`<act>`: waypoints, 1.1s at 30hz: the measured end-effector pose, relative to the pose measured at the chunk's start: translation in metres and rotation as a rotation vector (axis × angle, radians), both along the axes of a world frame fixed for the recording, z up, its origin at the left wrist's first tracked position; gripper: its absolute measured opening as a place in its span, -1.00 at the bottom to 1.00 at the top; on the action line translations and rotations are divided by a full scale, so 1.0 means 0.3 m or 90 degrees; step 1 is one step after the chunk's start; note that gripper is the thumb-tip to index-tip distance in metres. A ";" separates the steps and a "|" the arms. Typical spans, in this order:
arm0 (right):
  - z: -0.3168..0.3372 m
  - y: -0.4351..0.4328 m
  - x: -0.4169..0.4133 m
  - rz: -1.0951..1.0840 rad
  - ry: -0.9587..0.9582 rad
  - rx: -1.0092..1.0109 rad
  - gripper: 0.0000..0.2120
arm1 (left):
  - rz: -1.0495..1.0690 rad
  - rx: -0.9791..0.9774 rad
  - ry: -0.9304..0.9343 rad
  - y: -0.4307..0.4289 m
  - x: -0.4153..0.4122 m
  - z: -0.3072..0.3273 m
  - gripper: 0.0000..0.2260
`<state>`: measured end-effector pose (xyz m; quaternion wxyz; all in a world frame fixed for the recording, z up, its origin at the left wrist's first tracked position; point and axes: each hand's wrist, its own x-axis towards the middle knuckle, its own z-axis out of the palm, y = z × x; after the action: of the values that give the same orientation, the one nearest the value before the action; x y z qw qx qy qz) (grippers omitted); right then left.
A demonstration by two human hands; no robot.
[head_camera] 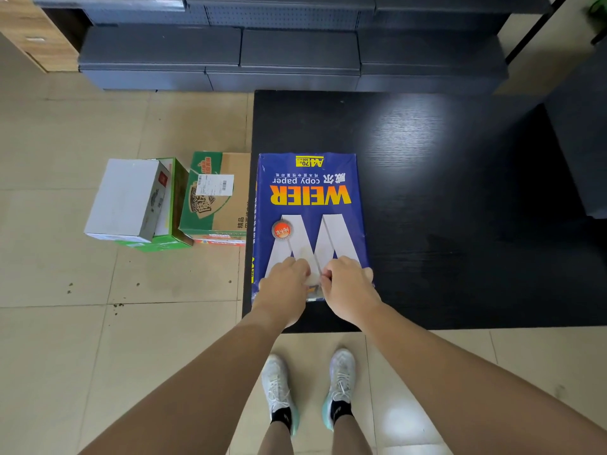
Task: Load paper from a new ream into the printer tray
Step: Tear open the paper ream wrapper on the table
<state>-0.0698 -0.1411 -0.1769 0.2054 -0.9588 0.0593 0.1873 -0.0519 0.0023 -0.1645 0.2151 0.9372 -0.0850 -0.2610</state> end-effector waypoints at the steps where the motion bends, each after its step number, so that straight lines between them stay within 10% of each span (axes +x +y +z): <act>1: -0.003 0.002 0.000 0.018 -0.004 -0.017 -0.82 | 0.009 -0.007 0.001 0.000 0.000 -0.001 -0.84; 9: -0.012 -0.010 -0.108 0.189 -0.111 -0.007 -0.80 | 0.006 -0.022 0.004 -0.002 -0.019 -0.013 -0.75; 33: -0.013 -0.014 -0.278 -0.001 -0.222 0.116 -0.82 | -0.003 -0.107 -0.099 0.049 -0.208 0.003 -0.82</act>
<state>-0.1532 -0.1454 -0.1807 0.2986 -0.9541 0.0060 0.0224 -0.1145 0.0170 -0.1635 0.2852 0.9331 -0.1253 -0.1798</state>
